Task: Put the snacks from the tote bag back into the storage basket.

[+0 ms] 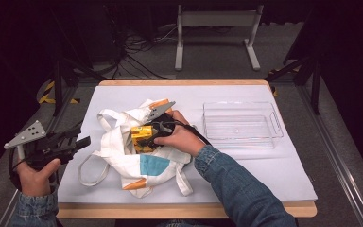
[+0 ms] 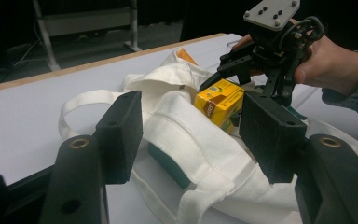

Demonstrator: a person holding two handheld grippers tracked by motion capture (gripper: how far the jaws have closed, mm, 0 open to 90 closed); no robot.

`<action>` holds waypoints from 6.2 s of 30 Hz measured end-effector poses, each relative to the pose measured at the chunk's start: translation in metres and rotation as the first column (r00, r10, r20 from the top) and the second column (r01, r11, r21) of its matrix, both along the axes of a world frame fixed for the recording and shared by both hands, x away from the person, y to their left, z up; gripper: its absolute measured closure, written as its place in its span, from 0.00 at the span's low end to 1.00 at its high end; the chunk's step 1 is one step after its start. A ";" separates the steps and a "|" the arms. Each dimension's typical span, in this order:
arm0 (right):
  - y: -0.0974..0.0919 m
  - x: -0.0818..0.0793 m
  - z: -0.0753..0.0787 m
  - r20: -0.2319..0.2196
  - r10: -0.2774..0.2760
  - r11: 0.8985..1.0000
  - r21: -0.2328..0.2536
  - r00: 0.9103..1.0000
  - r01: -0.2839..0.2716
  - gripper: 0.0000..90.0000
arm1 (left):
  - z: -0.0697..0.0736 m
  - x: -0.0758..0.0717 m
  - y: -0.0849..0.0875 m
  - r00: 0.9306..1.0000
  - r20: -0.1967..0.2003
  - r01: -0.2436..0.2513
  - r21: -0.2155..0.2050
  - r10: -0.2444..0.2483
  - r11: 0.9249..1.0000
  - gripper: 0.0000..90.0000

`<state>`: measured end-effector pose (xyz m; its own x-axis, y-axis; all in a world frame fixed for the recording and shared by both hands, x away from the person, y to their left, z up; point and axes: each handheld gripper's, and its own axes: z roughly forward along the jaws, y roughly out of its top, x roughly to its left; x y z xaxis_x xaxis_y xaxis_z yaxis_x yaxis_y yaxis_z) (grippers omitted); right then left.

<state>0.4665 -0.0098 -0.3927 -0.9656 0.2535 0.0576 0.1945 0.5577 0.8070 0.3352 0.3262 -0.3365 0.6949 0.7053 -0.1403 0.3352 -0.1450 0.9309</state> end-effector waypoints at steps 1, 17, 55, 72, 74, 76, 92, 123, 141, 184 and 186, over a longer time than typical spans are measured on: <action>0.000 0.000 0.000 -0.001 0.003 1.000 -0.003 1.000 -0.003 0.37 | 0.000 0.000 0.000 1.000 -0.001 0.002 -0.001 -0.002 1.000 0.45; -0.005 0.001 0.007 0.022 0.050 0.997 -0.054 0.998 -0.049 0.55 | 0.000 0.000 0.001 1.000 0.003 0.007 -0.009 -0.007 1.000 0.45; -0.031 -0.014 0.076 0.129 0.098 0.995 0.024 0.987 -0.102 0.56 | 0.001 0.000 0.001 1.000 0.008 -0.001 -0.013 0.002 1.000 0.45; -0.061 -0.021 0.112 0.166 0.078 0.993 0.072 0.983 -0.091 0.56 | 0.001 0.000 -0.004 0.999 0.033 -0.023 0.018 0.022 1.000 0.43; -0.066 -0.021 0.116 0.171 0.078 0.993 0.078 0.982 -0.092 0.56 | 0.000 -0.001 -0.005 0.999 0.036 -0.027 0.030 0.026 0.999 0.43; -0.070 -0.021 0.118 0.173 0.080 0.993 0.077 0.982 -0.095 0.56 | 0.000 -0.001 -0.005 0.999 0.036 -0.031 0.038 0.029 0.999 0.43; -0.111 -0.024 0.129 0.193 0.062 0.995 0.070 0.979 -0.077 0.56 | -0.009 0.004 -0.018 0.999 0.049 -0.010 0.061 0.007 0.998 0.43; -0.207 -0.018 0.134 0.212 -0.065 0.997 0.064 0.975 0.052 0.56 | -0.018 0.009 -0.021 0.999 0.049 0.009 0.036 -0.011 0.999 0.43; -0.252 -0.011 0.118 0.203 -0.096 0.992 0.097 0.974 0.078 0.56 | -0.017 0.017 -0.023 0.998 0.056 0.011 0.023 -0.012 1.000 0.43; -0.259 0.010 0.051 0.114 -0.009 1.000 0.023 0.993 0.006 0.56 | -0.018 -0.004 -0.009 0.998 0.056 -0.033 0.017 0.032 0.999 0.43; -0.259 0.011 0.050 0.111 -0.006 1.000 0.021 0.994 0.004 0.57 | -0.018 -0.005 -0.008 0.998 0.050 -0.038 0.010 0.037 0.999 0.43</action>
